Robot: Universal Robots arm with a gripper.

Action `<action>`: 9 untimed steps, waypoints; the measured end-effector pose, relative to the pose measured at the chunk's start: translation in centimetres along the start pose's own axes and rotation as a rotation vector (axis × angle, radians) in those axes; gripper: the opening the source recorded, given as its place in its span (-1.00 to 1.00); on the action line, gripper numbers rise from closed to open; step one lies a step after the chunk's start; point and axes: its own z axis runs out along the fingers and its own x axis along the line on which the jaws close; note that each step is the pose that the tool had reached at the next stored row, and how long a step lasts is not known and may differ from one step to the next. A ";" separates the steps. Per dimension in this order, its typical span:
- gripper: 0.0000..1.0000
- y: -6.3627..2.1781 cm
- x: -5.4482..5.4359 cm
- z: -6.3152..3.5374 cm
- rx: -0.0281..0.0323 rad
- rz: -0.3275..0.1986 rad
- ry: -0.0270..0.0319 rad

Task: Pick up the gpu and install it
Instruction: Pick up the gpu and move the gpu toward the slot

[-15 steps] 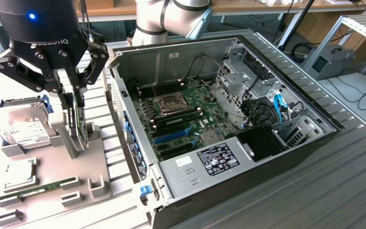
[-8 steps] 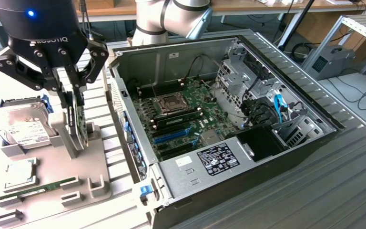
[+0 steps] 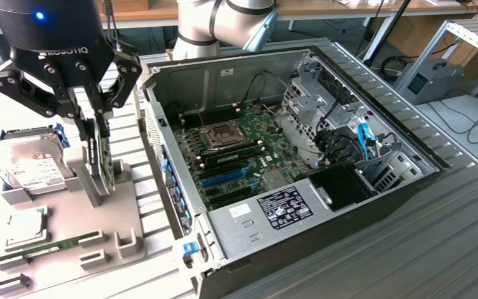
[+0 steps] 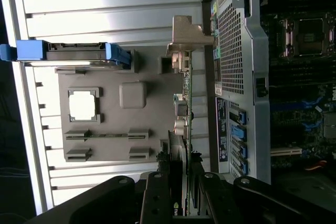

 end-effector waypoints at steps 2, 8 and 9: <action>-0.48 0.00 0.0 -0.06 0.0000 0.000 0.0001; -0.48 -0.01 0.0 -0.20 0.0000 0.000 0.0000; -0.48 -0.01 0.0 -0.22 -0.0001 0.000 -0.0001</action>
